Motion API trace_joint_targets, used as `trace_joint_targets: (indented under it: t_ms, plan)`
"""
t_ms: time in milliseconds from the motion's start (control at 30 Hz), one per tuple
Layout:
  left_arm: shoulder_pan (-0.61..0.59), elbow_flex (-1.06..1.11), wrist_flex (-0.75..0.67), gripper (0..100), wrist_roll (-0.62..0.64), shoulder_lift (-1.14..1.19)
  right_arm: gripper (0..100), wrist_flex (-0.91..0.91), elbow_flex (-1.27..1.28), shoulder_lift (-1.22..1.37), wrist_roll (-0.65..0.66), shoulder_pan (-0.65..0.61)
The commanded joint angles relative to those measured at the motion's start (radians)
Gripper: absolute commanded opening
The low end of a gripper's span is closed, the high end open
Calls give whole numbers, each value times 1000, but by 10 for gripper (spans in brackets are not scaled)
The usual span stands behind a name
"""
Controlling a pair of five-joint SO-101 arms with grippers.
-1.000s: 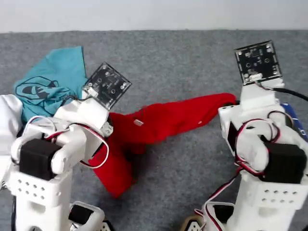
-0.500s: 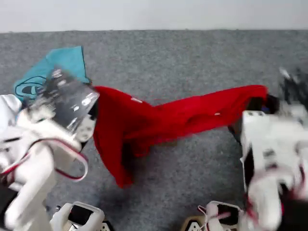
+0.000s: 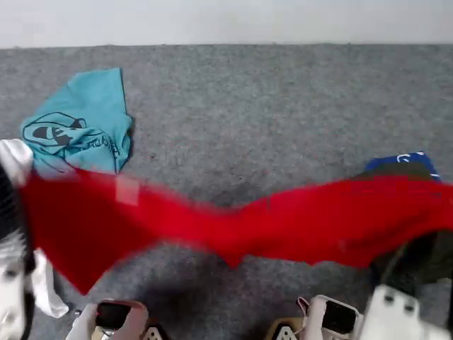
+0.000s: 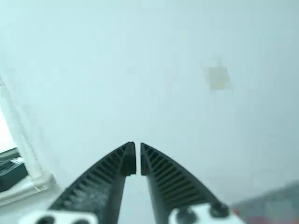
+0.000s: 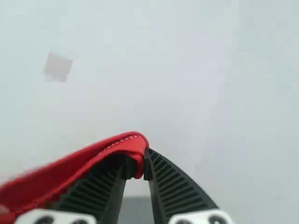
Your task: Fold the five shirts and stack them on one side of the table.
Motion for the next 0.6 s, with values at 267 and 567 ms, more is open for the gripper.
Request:
trace_joint_targets:
  t_ms: [267, 567]
  plan:
    - [-32, 76, 12, 13, 32, -78, 9, -84, -68, -15, -60, 104]
    - [-14, 711, 8, 13, 133, -175, 9, -33, -61, -8, -68, 104]
